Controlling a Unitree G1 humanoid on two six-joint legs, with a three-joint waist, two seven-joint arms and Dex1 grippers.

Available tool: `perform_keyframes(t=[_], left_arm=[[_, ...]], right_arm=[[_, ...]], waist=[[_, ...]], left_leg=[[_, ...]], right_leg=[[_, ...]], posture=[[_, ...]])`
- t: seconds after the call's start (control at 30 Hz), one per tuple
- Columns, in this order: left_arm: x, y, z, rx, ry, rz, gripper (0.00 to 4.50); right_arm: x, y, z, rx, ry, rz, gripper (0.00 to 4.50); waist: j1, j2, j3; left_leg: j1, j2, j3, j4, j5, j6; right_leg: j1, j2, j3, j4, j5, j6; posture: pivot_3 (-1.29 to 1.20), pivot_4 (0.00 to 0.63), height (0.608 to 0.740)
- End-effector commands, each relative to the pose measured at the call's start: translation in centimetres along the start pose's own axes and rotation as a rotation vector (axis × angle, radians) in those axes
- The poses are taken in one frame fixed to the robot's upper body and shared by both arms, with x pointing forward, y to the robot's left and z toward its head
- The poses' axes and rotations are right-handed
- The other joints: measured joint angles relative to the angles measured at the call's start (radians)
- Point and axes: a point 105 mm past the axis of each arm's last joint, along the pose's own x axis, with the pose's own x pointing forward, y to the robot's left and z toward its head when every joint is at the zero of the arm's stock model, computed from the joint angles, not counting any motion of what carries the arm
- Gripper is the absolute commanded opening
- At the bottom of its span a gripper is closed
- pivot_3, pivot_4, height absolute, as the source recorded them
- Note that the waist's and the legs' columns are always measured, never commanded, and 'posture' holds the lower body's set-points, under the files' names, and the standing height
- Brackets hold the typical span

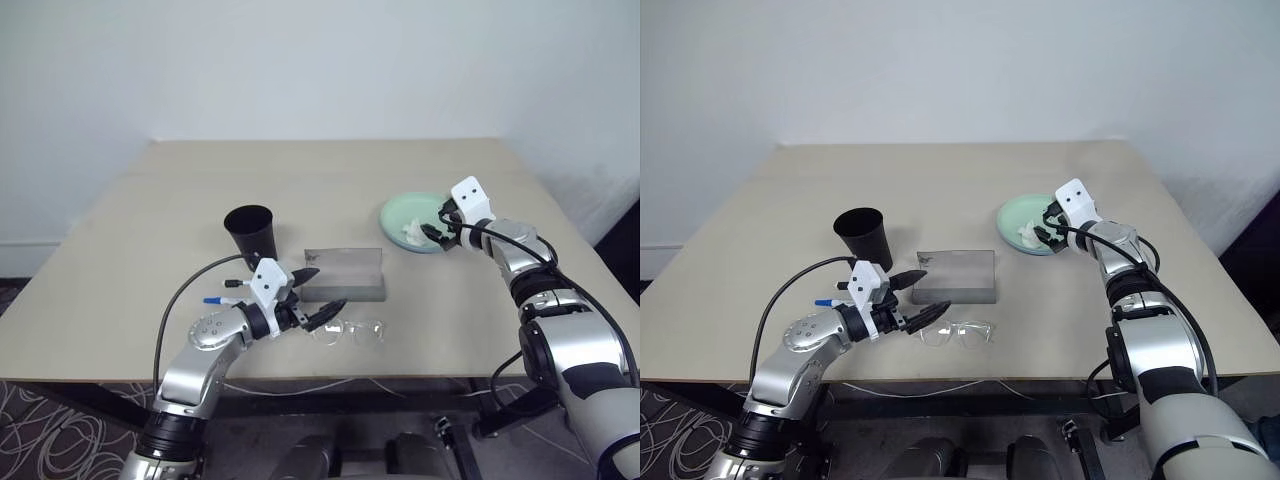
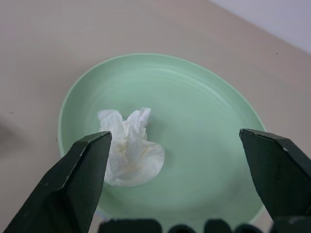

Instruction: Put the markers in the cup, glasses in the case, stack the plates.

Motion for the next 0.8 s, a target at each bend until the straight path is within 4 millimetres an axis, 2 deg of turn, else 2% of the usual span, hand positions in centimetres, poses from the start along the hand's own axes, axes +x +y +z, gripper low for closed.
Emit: perform_keyframes(t=[0.03,0.27,0.5,0.8], left_arm=[[-0.1,0.3,1.9,0.05,-0.026,-0.045,4.5],[0.0,0.3,2.1,0.111,0.148,-0.297,4.5],[-0.1,1.2,1.5,0.186,0.37,-0.507,4.5],[1.9,1.7,1.1,0.366,0.531,-0.721,4.5]], right_arm=[[-0.9,0.4,1.5,-0.024,-0.115,0.089,4.39],[-4.3,4.9,-0.6,-0.132,-0.2,0.406,4.39],[-5.1,6.5,-0.5,-0.105,-0.24,0.446,4.39],[-7.2,9.6,-0.8,-0.02,-0.275,0.575,4.39]], waist=[[0.001,0.0,0.0],[0.0,0.0,0.0],[-0.023,0.001,0.0],[-0.015,0.0,0.0]], left_leg=[[0.0,0.001,0.0,0.0,0.0,-0.001],[0.0,0.003,0.0,0.002,0.001,-0.003],[0.0,0.004,0.001,0.006,0.001,-0.002],[-0.002,0.004,0.0,0.006,0.001,-0.002]], right_leg=[[0.0,0.001,0.0,0.0,0.0,0.0],[0.001,0.002,-0.002,0.001,-0.001,0.001],[0.001,0.003,-0.001,0.003,0.001,0.002],[0.0,0.003,-0.002,0.0,0.001,0.003]], posture=[[0.0,0.0,0.74],[0.0,0.0,0.74],[0.0,0.0,0.74],[0.0,0.0,0.74]])
